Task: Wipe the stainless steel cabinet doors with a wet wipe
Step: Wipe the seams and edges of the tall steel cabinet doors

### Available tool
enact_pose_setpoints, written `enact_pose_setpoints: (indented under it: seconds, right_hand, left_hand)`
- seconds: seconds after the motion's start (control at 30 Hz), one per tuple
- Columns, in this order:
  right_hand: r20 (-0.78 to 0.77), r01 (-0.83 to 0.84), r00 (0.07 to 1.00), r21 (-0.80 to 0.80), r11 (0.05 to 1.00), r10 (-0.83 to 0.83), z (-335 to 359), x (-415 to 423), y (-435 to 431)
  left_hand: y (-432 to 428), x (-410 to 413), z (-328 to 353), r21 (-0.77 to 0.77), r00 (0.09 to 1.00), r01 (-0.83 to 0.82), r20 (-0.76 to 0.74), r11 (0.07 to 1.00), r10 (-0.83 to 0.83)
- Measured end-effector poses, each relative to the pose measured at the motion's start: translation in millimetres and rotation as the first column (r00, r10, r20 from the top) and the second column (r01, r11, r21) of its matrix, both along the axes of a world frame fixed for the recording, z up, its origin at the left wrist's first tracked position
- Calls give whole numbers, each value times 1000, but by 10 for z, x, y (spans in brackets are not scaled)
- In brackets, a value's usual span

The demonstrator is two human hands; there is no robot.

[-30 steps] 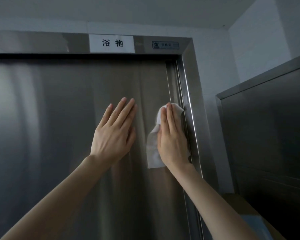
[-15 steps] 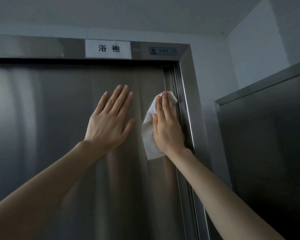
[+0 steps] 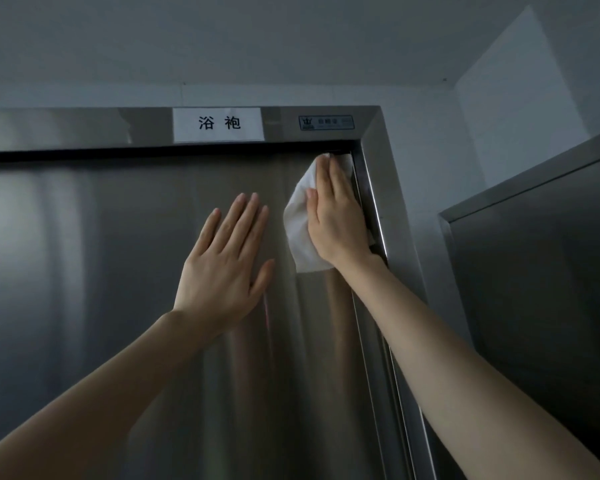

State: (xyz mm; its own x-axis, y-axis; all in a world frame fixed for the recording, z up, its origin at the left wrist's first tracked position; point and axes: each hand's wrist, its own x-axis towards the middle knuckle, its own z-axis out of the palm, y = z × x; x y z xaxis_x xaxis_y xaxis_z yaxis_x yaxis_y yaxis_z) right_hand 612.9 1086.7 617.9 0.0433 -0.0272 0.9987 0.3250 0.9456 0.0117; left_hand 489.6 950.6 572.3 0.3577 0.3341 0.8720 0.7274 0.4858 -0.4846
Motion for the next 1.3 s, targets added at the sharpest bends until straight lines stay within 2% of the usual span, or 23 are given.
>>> enact_pose_setpoints:
  seconds: [0.1,0.2,0.4,0.53,0.7,0.8,0.93,1.07,1.3]
  right_hand:
    - [-46,-26,999,-11,1000,25,-209,-45,-20]
    - [-22,-32,999,13,999,32,-399,-43,19]
    - [-17,23,1000,-10,1000,-23,7,-40,14]
    - [9,11,1000,-1,1000,-11,-373,-24,46]
    - [52,20,998,-5,1000,-20,-400,14,36]
    - [13,30,999,-32,999,-29,-382,-53,-22]
    - [-35,59,998,-64,996,-61,-1047,-112,-85]
    - [82,25,996,-92,995,-18,-2083,-41,-92]
    - [52,6,999,-106,994,0,-2197,-94,-51]
  left_hand:
    - [0,13,6,-10,1000,-14,-2,1000,14]
    - [-6,4,4,-11,1000,-31,-2,999,31]
    - [8,-8,-2,-6,999,-30,-11,1000,30]
    - [10,28,-29,-14,1000,-13,18,1000,13]
    - [14,36,-464,-24,999,16,44,1000,-15]
    - [5,21,-796,-30,999,20,44,999,-19]
    - [-14,40,-1264,-72,997,8,73,997,-3]
    - [-56,37,-1720,-87,995,-5,96,996,13]
    - [-32,-19,-2256,-67,995,-5,99,998,12]
